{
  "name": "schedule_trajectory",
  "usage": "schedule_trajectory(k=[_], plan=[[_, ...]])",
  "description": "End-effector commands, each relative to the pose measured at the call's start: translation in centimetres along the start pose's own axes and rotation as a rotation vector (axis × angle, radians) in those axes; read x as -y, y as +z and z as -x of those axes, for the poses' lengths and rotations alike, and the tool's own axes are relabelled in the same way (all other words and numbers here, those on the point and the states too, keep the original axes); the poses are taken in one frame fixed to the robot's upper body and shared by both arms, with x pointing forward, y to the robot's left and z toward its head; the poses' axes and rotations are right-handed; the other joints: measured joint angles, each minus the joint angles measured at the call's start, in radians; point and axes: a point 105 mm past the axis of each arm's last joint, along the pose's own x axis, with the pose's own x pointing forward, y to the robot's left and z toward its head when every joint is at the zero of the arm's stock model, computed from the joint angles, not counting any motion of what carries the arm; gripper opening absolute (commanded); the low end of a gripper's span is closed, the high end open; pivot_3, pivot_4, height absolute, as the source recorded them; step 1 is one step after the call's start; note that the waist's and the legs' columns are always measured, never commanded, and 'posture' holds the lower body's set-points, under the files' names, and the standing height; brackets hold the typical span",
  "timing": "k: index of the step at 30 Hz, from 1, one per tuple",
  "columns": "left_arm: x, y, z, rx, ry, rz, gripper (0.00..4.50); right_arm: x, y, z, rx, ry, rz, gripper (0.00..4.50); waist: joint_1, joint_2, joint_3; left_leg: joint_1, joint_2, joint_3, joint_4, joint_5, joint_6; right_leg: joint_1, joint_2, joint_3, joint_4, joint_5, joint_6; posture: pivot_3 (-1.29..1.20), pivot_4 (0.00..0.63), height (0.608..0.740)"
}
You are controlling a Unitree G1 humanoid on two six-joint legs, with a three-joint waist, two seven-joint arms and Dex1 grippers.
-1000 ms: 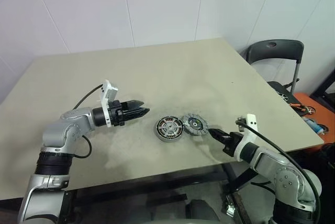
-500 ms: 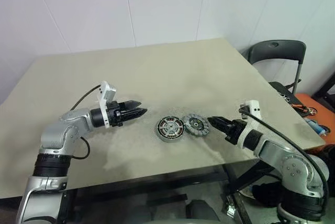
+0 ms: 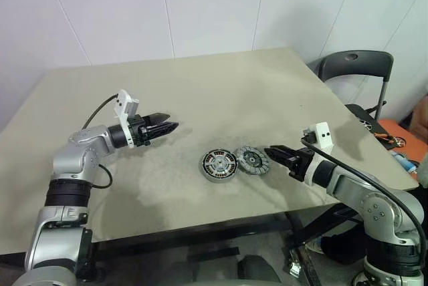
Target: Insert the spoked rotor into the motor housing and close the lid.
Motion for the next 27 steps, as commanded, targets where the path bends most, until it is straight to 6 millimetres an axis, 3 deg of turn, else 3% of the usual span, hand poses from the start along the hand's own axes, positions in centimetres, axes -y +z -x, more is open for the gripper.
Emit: schedule_trajectory(k=[1,10,18,27], plan=[[0.5,1.3,0.1,0.059,-0.009,-0.048,2.79,-0.3,1.8,-0.1,0.042,0.026,0.048,1.15,-0.001,0.000,0.000,0.000,0.000,0.000,0.000,0.000,0.000,0.000,0.000,0.000,0.000,0.000,0.000,0.00,0.000,0.740],[1.1,0.6,1.1,0.060,0.008,-0.030,2.79,-0.1,2.6,-0.2,0.032,0.056,0.053,1.15,-0.001,0.000,0.000,0.000,0.000,0.000,0.000,0.000,0.000,0.000,0.000,0.000,0.000,0.000,0.000,0.00,0.000,0.740],[1.2,0.5,1.6,0.050,0.009,-0.030,2.79,-0.8,1.6,-0.4,-0.011,0.096,0.064,1.15,-0.001,0.000,0.000,0.001,0.000,0.000,0.000,0.000,0.000,0.000,0.000,0.000,0.001,0.000,0.000,0.00,0.000,0.740],[1.5,0.7,1.4,0.045,-0.003,-0.032,2.79,0.3,0.7,-0.1,-0.048,0.074,0.070,1.15,-0.001,0.000,0.000,0.001,0.000,0.000,0.001,0.000,0.000,0.001,0.000,0.000,0.000,0.000,0.000,0.00,0.000,0.740]])
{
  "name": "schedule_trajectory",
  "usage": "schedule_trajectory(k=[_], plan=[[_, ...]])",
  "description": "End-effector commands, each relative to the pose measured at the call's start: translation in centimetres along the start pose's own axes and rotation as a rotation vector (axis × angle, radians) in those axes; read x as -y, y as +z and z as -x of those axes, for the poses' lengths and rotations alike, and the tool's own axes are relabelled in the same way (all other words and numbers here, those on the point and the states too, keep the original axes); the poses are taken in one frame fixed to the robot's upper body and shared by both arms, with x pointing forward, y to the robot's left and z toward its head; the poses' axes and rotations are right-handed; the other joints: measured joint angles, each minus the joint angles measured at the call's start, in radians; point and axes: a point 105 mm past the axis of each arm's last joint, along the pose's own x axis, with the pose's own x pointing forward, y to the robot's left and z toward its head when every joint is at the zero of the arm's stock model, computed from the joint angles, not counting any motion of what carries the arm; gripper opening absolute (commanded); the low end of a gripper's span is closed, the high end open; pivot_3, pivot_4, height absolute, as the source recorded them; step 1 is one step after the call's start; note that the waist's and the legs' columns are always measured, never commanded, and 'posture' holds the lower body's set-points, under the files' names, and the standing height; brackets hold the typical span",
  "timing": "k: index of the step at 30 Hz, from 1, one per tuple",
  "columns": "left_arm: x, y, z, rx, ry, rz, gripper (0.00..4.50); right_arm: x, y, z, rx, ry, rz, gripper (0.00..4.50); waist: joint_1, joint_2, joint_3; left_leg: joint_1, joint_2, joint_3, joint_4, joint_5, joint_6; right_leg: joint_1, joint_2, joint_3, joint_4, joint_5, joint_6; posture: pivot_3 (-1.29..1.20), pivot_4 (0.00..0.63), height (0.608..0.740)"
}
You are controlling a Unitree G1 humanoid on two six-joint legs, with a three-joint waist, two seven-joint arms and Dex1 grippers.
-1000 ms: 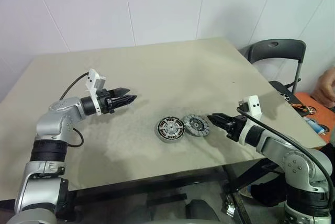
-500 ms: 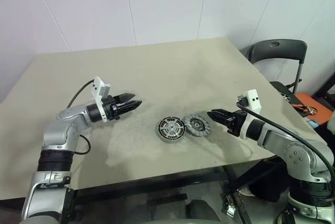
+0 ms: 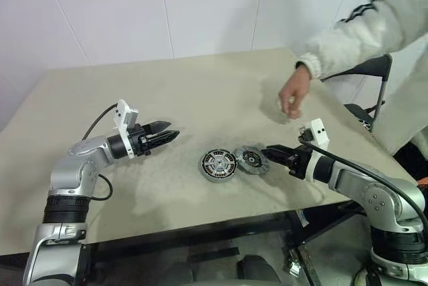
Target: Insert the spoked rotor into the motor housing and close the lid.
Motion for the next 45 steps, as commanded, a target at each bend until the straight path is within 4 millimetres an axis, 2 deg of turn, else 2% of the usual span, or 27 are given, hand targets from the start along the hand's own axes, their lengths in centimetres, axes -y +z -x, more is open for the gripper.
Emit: schedule_trajectory(k=[1,9,40,42,45], plan=[[0.2,1.6,0.3,0.033,-0.006,-0.050,2.79,0.0,0.4,0.2,0.017,0.003,0.028,1.15,0.000,0.000,0.000,0.000,0.000,0.000,0.000,0.000,0.000,0.000,0.000,0.000,0.000,0.000,0.000,0.00,0.000,0.740],[0.4,1.4,0.4,0.021,-0.021,-0.035,2.79,-0.6,-0.1,0.1,0.008,0.016,0.026,1.15,0.000,0.000,0.000,0.000,0.000,0.000,0.000,0.000,0.000,0.000,0.000,0.000,0.000,0.000,0.000,0.00,0.000,0.740],[0.8,1.1,0.2,0.012,-0.019,-0.039,2.79,-0.4,-0.4,-0.4,0.000,0.001,0.048,1.15,0.000,0.000,0.000,0.000,0.000,0.000,0.001,0.000,0.000,0.000,0.000,0.000,0.000,0.000,0.000,0.00,0.000,0.740],[0.8,1.1,0.2,0.011,-0.019,-0.039,2.79,0.0,-0.2,-0.4,-0.007,-0.024,0.100,1.15,0.000,0.000,0.000,0.000,0.000,0.000,0.001,0.000,0.000,0.000,0.000,0.000,0.000,0.000,0.000,0.00,0.000,0.740],[0.8,1.2,0.1,0.011,-0.021,-0.039,2.79,0.2,0.7,-0.8,-0.044,-0.045,0.312,1.15,-0.001,0.000,0.000,0.000,0.000,0.000,0.001,0.000,0.000,0.001,0.000,0.000,0.000,0.000,0.000,0.00,0.000,0.740]])
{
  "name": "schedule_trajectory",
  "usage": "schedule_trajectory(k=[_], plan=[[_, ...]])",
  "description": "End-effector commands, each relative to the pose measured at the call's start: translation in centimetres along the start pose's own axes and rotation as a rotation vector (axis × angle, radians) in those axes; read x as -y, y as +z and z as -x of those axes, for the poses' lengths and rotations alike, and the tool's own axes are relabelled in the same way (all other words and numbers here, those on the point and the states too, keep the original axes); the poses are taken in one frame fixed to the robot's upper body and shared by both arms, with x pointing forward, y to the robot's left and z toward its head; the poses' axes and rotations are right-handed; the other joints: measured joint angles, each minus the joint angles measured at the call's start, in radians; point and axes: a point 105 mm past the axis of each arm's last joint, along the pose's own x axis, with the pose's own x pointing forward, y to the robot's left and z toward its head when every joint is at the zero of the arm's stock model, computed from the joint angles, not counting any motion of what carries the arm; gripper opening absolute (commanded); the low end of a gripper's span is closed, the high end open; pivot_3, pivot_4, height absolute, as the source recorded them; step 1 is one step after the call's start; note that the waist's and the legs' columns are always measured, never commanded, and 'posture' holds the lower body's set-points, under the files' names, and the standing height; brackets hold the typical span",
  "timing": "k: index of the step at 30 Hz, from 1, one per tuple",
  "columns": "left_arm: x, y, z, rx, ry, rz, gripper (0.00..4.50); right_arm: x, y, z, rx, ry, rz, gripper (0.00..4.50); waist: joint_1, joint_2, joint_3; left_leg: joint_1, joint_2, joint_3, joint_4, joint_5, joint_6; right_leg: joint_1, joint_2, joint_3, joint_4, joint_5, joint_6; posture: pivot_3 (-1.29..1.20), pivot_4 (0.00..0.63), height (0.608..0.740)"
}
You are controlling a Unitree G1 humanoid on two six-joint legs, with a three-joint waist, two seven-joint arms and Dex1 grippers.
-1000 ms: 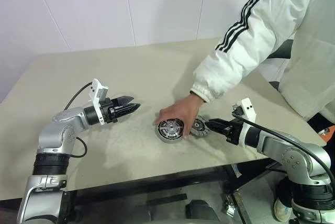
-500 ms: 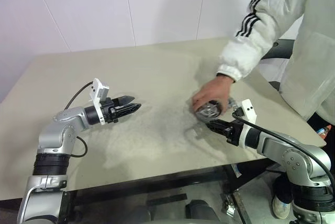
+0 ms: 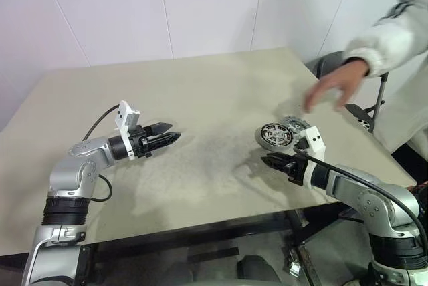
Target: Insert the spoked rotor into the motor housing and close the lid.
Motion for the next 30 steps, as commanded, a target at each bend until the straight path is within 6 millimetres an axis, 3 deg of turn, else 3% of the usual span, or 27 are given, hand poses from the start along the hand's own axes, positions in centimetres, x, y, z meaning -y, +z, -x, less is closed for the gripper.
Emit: schedule_trajectory(k=[1,4,7,10,16,21,24,29,30], plan=[[0.2,1.2,0.1,0.024,-0.007,-0.035,2.79,0.2,3.0,-0.2,0.028,-0.014,0.264,1.15,-0.001,0.000,0.000,0.000,0.000,0.000,0.000,0.000,0.000,0.000,0.000,0.000,0.000,0.000,0.000,0.00,0.000,0.740],[0.2,1.3,-0.1,0.024,-0.010,-0.039,2.79,0.8,5.8,-0.8,0.048,-0.003,0.419,1.15,-0.006,0.000,0.000,0.001,0.000,0.001,0.001,0.000,0.000,0.000,0.000,0.000,0.000,-0.001,0.002,0.00,0.000,0.740],[0.3,1.4,-0.5,0.028,-0.014,-0.040,2.79,2.6,7.8,-1.9,0.021,-0.012,0.575,1.15,-0.005,0.000,0.000,0.001,0.000,0.001,0.001,0.000,0.000,0.001,0.000,0.000,0.000,-0.001,0.002,0.00,0.000,0.740],[0.5,1.5,-0.9,0.036,-0.020,-0.041,2.79,5.3,8.2,-3.2,-0.075,-0.023,0.726,1.15,-0.003,0.000,0.000,0.001,0.000,0.001,0.001,0.000,0.000,0.002,0.000,0.000,-0.001,0.000,0.000,0.00,0.000,0.740],[1.0,1.4,-0.6,0.055,0.001,-0.033,2.79,8.4,9.4,-4.6,-0.180,0.009,0.809,1.15,-0.008,-0.001,0.000,-0.001,0.000,0.001,-0.001,0.000,0.000,-0.001,-0.001,0.000,-0.003,0.001,0.000,0.00,0.000,0.740],[1.1,0.1,1.4,0.055,0.077,0.007,2.79,8.2,11.4,-4.2,-0.237,0.111,0.803,1.15,-0.034,0.000,0.001,-0.002,0.000,0.002,-0.003,0.000,-0.001,-0.004,-0.002,0.001,-0.002,0.001,0.000,0.00,0.000,0.740],[1.4,-0.2,1.9,0.054,0.099,0.015,2.79,7.9,11.6,-4.1,-0.272,0.159,0.808,1.73,-0.033,0.000,0.000,-0.002,0.000,0.001,-0.003,0.000,0.000,-0.004,-0.002,0.001,-0.001,0.001,0.000,0.00,0.000,0.740],[2.1,-0.4,2.1,0.052,0.103,0.019,2.79,6.9,9.5,-3.5,-0.443,0.334,0.817,3.42,-0.030,0.000,0.001,-0.001,-0.001,0.001,0.000,0.000,0.000,-0.002,-0.002,0.001,0.002,0.001,0.000,0.00,0.000,0.740],[2.1,-0.4,2.1,0.052,0.107,0.020,2.79,6.6,9.0,-3.4,-0.473,0.369,0.824,3.42,-0.031,0.000,0.001,-0.001,-0.002,0.001,0.000,0.000,0.000,-0.002,-0.002,0.001,0.002,0.001,0.000,0.00,0.000,0.740]])
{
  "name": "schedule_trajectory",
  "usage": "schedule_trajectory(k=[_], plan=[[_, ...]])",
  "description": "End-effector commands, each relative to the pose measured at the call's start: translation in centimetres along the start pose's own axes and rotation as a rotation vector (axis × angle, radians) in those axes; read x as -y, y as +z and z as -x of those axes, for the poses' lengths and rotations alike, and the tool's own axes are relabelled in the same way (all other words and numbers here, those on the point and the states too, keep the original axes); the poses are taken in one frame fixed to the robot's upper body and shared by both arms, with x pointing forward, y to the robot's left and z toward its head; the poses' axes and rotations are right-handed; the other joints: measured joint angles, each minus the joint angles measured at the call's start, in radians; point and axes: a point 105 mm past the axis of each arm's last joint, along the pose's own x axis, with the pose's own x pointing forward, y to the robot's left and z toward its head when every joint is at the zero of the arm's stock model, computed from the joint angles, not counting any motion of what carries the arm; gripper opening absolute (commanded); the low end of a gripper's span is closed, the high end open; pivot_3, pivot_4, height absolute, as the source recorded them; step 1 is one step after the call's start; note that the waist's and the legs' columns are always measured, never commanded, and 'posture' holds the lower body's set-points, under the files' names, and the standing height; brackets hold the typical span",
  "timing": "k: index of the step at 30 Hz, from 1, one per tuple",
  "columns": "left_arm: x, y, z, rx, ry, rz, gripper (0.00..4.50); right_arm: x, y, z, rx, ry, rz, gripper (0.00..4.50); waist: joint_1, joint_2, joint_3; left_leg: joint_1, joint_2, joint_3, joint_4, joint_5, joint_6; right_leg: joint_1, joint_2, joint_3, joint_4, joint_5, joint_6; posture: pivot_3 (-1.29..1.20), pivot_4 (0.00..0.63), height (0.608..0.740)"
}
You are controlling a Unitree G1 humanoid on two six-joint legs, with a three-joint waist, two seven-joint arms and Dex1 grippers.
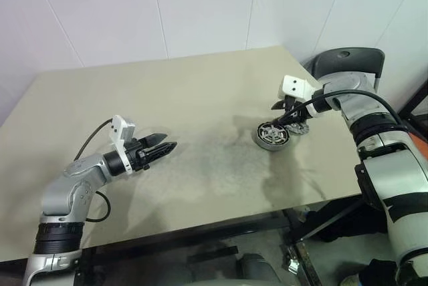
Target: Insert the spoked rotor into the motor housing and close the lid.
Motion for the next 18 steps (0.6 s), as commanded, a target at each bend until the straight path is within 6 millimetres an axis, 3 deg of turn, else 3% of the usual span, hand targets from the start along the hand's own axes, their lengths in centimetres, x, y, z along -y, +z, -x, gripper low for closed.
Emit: schedule_trajectory(k=[1,6,13,18], plan=[[0.5,1.3,0.2,0.037,0.000,-0.034,2.79,-0.8,0.9,0.5,-0.026,0.103,0.079,3.42,-0.002,0.000,0.000,0.000,0.000,0.000,0.000,0.000,0.000,0.000,0.000,0.000,0.000,0.000,0.000,0.00,0.000,0.740],[0.5,0.9,0.3,0.026,0.010,-0.035,2.79,-2.3,-0.4,-0.5,-0.072,0.174,0.131,3.42,-0.003,0.000,0.000,0.002,0.000,0.000,0.000,0.000,0.000,0.000,0.000,0.000,0.003,0.000,0.000,0.00,0.000,0.740],[0.6,0.9,0.0,0.027,0.003,-0.032,2.79,-2.7,-3.2,-1.1,-0.166,0.151,0.130,3.42,-0.001,0.000,0.000,0.002,0.000,0.000,0.001,0.001,-0.001,0.000,0.000,0.000,0.006,0.000,0.000,0.00,0.000,0.740],[0.3,1.0,0.1,0.018,0.003,-0.038,2.79,-2.9,-3.8,-1.3,-0.180,0.150,0.136,3.42,-0.002,0.000,0.000,0.002,0.000,0.000,0.002,0.001,-0.001,0.000,0.000,0.000,0.007,0.000,0.000,0.00,0.000,0.740]])
